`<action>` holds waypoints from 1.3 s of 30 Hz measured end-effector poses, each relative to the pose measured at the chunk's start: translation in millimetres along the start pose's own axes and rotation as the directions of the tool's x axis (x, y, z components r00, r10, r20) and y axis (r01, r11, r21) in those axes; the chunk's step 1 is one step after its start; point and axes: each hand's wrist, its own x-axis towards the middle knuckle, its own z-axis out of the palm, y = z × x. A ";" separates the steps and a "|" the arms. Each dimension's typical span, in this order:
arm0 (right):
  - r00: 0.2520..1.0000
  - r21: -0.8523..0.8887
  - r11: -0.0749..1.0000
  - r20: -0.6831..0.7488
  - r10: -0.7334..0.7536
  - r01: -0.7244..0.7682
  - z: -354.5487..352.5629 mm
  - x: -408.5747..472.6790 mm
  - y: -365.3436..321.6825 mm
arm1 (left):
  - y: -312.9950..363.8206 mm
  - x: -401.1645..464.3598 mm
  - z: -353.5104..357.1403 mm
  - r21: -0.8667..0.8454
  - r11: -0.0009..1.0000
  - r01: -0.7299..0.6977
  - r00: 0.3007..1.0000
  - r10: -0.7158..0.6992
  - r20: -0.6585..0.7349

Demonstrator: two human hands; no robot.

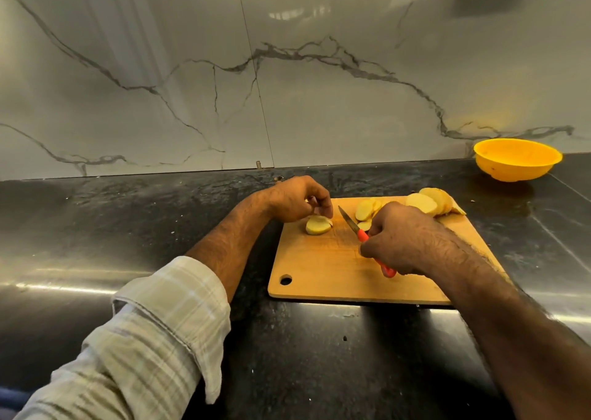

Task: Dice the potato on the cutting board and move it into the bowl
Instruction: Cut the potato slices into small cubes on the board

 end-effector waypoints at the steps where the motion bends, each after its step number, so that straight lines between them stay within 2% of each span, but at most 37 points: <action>1: 1.000 -0.008 1.000 0.008 0.000 0.000 1.1 0.2 -0.7 | -2.6 -0.6 -1.7 -0.013 1.000 -0.010 1.000 0.010 0.014; 6: 1.000 -0.033 0.999 0.030 -0.001 0.002 3.7 0.5 -2.0 | -12.5 -4.7 0.0 -0.098 0.993 -0.067 0.997 0.072 0.042; 12: 0.998 -0.024 0.999 0.062 0.031 -0.029 1.0 3.2 0.1 | -14.9 0.4 11.0 -0.118 0.987 -0.112 0.993 0.109 -0.034; 19: 0.997 -0.023 0.999 0.060 0.044 -0.043 0.1 6.2 1.1 | -11.3 -0.6 10.0 -0.118 0.979 -0.166 0.986 0.161 -0.049; 26: 0.996 -0.010 0.999 0.078 0.043 -0.042 2.9 5.0 0.3 | 0.8 5.4 14.7 -0.072 0.993 -0.094 0.995 0.093 -0.024; 31: 0.997 -0.024 0.999 0.070 0.033 -0.032 3.6 5.1 -0.7 | 3.8 8.9 15.7 -0.099 0.994 -0.055 0.998 0.053 -0.028; 36: 0.998 -0.040 0.999 0.059 0.020 -0.017 5.1 4.9 -1.4 | 0.2 9.6 12.7 -0.046 0.997 -0.060 0.998 0.060 -0.013; 39: 0.999 -0.055 0.998 0.050 0.013 -0.010 5.8 2.0 -1.8 | -8.1 0.6 3.5 -0.097 0.993 -0.065 0.998 0.067 0.018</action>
